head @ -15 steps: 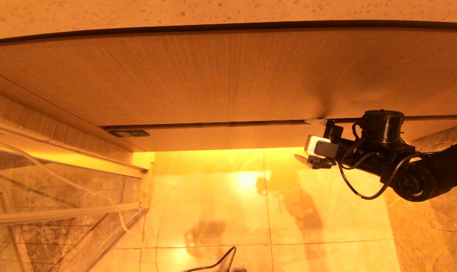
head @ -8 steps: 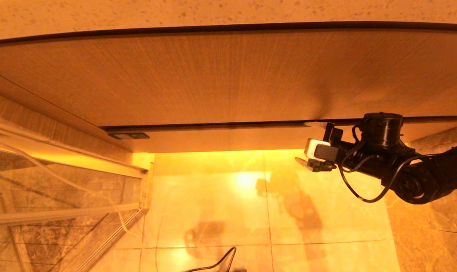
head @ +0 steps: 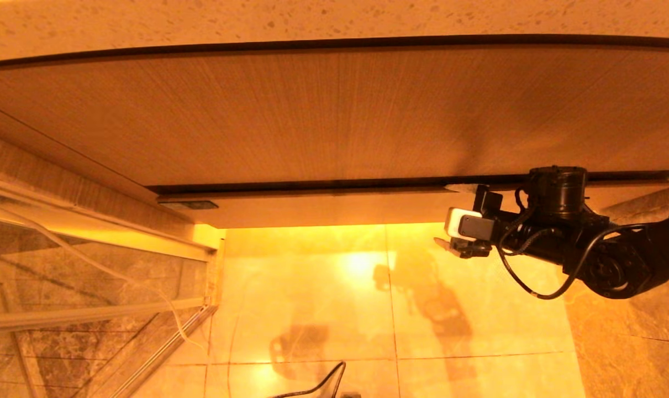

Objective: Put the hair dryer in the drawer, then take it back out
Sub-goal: Pull open the drawer

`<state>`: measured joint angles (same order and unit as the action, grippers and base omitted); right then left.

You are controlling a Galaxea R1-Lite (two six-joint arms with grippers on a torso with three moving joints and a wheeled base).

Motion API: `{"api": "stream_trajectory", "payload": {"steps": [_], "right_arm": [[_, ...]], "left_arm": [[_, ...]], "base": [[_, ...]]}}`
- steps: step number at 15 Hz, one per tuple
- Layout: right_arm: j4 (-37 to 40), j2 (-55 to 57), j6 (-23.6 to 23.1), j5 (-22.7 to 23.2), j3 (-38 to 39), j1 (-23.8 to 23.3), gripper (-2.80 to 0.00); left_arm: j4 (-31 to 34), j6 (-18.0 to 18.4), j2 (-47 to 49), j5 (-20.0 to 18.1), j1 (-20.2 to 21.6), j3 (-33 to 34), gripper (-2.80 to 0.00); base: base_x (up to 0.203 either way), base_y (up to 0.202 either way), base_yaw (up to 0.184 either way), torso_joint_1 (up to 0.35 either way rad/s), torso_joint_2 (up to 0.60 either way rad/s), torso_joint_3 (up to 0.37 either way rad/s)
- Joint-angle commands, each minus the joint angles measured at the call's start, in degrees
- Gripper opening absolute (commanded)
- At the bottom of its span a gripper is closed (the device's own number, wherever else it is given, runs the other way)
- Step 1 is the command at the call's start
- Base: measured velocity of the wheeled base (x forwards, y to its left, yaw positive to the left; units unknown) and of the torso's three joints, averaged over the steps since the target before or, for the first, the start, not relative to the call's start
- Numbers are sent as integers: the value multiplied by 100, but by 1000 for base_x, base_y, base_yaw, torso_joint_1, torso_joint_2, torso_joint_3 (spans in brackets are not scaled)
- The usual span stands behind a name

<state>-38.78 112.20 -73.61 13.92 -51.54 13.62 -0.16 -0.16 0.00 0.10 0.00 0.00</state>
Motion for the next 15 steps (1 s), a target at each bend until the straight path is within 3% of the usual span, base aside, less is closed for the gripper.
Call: {"api": "stream_trajectory", "payload": {"steps": [1, 15], "right_arm": [[106, 39, -73, -99, 4, 1, 0], [1128, -523, -86, -645, 132, 1, 0]], "left_arm": [[-2, -2, 0, -1, 0, 0, -280], [-2, -2, 0, -1, 0, 0, -280]], "base": [[0, 0, 0, 0, 0, 0], [0, 0, 0, 0, 0, 0]]}}
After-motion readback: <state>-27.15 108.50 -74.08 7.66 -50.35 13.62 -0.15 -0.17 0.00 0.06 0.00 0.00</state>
